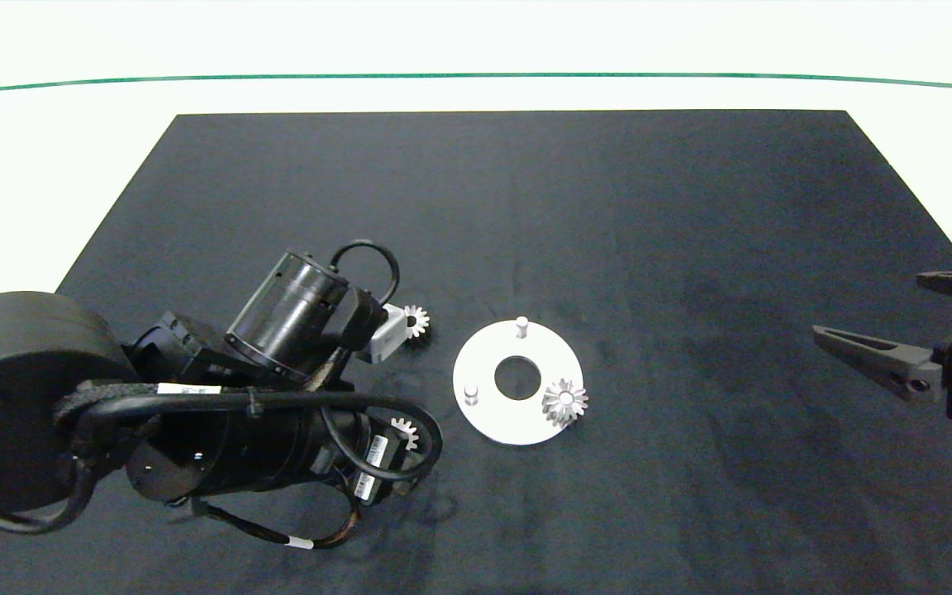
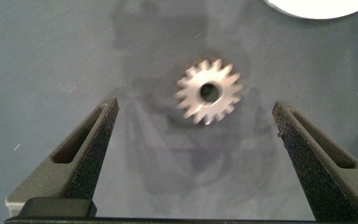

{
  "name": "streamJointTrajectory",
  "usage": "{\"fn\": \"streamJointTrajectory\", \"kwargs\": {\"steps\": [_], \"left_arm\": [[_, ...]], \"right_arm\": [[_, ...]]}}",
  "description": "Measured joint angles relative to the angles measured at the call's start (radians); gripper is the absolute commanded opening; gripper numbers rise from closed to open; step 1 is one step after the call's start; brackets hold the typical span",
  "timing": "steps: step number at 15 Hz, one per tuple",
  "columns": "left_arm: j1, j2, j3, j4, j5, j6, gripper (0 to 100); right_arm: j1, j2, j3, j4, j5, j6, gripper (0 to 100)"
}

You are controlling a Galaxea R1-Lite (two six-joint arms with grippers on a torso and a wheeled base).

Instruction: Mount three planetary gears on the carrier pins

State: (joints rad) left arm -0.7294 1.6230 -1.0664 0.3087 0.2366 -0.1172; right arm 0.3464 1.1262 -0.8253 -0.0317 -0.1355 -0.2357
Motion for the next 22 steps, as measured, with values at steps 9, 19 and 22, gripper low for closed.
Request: {"fn": "streamJointTrajectory", "kwargs": {"steps": [9,19,22], "left_arm": [[-0.032,0.079,-0.059,-0.006,0.007,0.040,98],[-0.029,0.090,-0.025,-0.056,0.039,0.037,78],[-0.026,0.089,-0.014,-0.056,0.040,0.034,72]], "right_arm": [[0.000,0.005,0.002,0.000,0.000,0.000,100],[0.001,0.008,0.008,0.001,0.001,-0.015,100],[0.001,0.009,0.009,0.001,0.001,-0.017,100]]}}
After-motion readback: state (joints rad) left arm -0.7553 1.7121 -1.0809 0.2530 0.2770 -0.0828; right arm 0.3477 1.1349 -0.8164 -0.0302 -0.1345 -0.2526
